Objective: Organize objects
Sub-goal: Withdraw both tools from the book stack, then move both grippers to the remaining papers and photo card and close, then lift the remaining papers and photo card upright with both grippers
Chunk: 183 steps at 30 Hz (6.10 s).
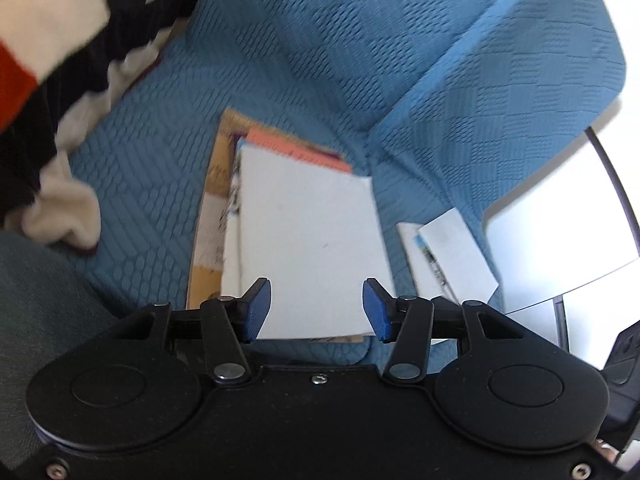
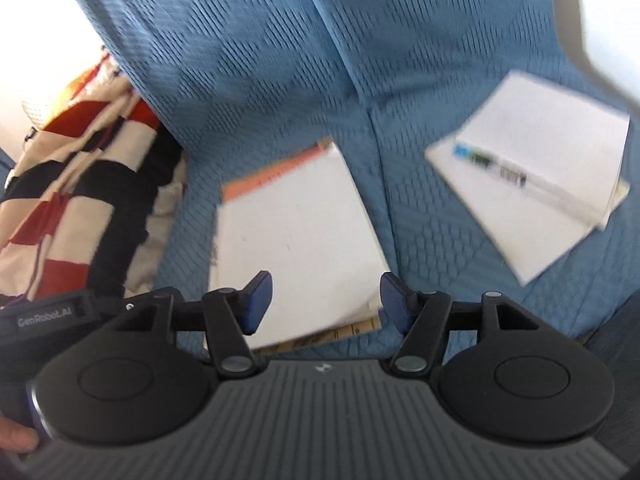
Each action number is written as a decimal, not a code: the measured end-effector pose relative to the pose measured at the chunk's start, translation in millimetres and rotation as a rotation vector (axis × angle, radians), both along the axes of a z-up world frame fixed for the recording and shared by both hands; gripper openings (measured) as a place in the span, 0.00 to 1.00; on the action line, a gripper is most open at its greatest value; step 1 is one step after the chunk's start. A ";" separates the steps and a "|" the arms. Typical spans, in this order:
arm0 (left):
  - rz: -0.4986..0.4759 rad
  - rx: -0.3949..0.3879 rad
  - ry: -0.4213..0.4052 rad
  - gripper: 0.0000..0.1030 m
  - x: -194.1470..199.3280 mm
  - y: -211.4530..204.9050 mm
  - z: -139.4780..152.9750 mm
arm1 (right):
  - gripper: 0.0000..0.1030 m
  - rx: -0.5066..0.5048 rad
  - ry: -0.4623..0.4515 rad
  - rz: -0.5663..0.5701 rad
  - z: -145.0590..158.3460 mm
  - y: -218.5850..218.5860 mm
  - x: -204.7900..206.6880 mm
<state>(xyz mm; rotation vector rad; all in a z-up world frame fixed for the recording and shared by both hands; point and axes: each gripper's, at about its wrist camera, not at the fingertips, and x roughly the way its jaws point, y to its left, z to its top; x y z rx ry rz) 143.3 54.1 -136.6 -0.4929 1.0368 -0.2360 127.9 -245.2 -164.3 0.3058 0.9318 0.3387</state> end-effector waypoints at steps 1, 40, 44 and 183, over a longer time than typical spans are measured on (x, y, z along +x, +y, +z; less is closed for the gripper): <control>-0.006 0.011 -0.020 0.47 -1.2 -3.4 7.8 | 0.61 -0.004 -0.025 0.004 9.2 -1.3 -2.0; -0.207 0.128 -0.261 0.98 -86.2 -121.5 90.6 | 0.86 -0.139 -0.231 -0.167 82.2 -103.4 -103.4; -0.213 0.130 -0.245 0.98 -87.9 -131.7 87.3 | 0.86 -0.131 -0.225 -0.181 81.1 -112.7 -106.0; 0.035 -0.700 0.297 0.04 69.6 -223.9 -147.2 | 0.11 0.761 0.100 -0.487 -162.2 -254.2 98.6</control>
